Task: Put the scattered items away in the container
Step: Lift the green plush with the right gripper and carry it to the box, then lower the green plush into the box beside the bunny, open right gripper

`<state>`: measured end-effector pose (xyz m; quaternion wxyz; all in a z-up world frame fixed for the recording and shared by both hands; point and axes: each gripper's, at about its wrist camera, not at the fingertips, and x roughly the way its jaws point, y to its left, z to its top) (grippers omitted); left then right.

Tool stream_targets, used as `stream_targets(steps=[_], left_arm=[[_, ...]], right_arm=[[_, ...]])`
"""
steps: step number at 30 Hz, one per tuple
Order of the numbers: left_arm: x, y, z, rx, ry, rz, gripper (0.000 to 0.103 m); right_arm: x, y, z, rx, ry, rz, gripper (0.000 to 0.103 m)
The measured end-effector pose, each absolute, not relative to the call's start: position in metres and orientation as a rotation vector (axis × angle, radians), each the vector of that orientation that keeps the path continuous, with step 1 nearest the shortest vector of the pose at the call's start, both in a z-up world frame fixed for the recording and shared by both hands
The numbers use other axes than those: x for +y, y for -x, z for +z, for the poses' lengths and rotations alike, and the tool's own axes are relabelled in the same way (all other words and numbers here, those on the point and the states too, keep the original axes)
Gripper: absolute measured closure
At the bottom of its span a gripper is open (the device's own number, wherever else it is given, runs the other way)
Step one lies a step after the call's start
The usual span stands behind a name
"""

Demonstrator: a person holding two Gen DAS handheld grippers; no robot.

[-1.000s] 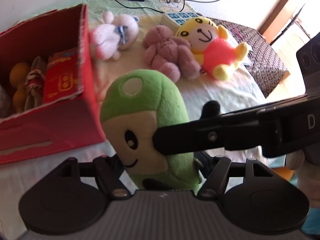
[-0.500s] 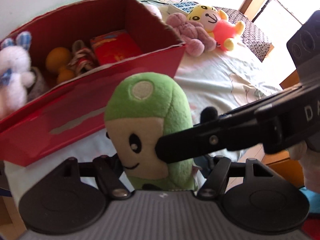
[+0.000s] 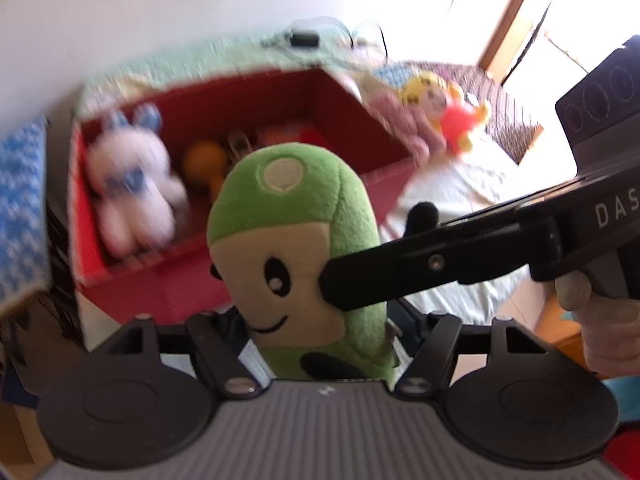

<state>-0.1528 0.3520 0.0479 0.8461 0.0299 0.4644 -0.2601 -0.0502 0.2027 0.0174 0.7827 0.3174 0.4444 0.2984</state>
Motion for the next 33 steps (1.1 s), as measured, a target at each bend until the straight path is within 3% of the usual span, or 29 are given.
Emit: stream_targets(steps=[7, 12, 33], left_arm=[[0.358, 0.119, 0.094, 0.822, -0.097, -0.496, 0.034], [0.356, 0.071, 0.086, 0.814, -0.053, -0.485, 0.034], [0.332, -0.008, -0.021, 1.119, -0.045, -0.371, 0.034]], right_arm=[[0.209, 0.018, 0.061, 0.786, -0.621, 0.694, 0.05], [0.204, -0.016, 0.062, 0.709, -0.566, 0.662, 0.05], [0.181, -0.09, -0.038, 0.976, -0.672, 0.586, 0.05]])
